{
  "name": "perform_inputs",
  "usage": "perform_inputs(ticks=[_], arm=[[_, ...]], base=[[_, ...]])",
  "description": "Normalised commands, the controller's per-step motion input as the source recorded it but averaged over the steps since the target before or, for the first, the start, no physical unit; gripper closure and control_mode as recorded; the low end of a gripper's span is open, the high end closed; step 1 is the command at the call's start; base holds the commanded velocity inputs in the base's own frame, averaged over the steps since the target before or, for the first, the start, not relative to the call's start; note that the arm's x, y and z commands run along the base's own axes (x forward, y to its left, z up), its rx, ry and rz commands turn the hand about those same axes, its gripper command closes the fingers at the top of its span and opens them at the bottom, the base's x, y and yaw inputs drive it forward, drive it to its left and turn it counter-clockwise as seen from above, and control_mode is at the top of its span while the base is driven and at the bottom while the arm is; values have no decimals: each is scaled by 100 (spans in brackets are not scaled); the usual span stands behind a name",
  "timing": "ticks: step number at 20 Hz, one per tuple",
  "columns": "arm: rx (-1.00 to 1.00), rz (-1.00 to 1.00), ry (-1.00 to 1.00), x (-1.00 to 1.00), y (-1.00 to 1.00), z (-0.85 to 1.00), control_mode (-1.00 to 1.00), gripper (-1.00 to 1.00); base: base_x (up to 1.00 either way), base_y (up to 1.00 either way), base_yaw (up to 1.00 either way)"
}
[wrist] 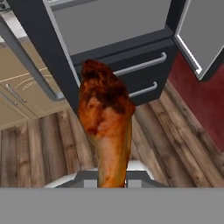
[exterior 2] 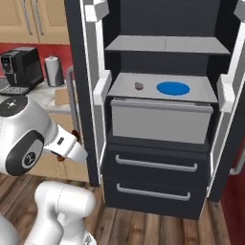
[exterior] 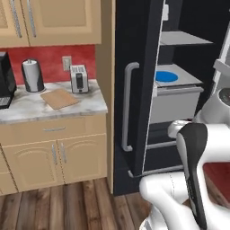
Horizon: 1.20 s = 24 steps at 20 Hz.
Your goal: Retrieve the chicken drumstick from the fridge and place it on the cutting board.
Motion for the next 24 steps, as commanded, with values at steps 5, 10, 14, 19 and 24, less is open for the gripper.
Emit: perform_inputs(ticks=[5,10,14,19,24], arm=[[0,0,0,0,0,0,100,100],[0,0,0,0,0,0,100,100],[0,0,0,0,0,0,100,100],[0,0,0,0,0,0,100,100],[0,0,0,0,0,0,100,100]], base=[[-33,49,-1],[-24,68,-1],[-14,76,-1],[4,69,0],[48,60,0]])
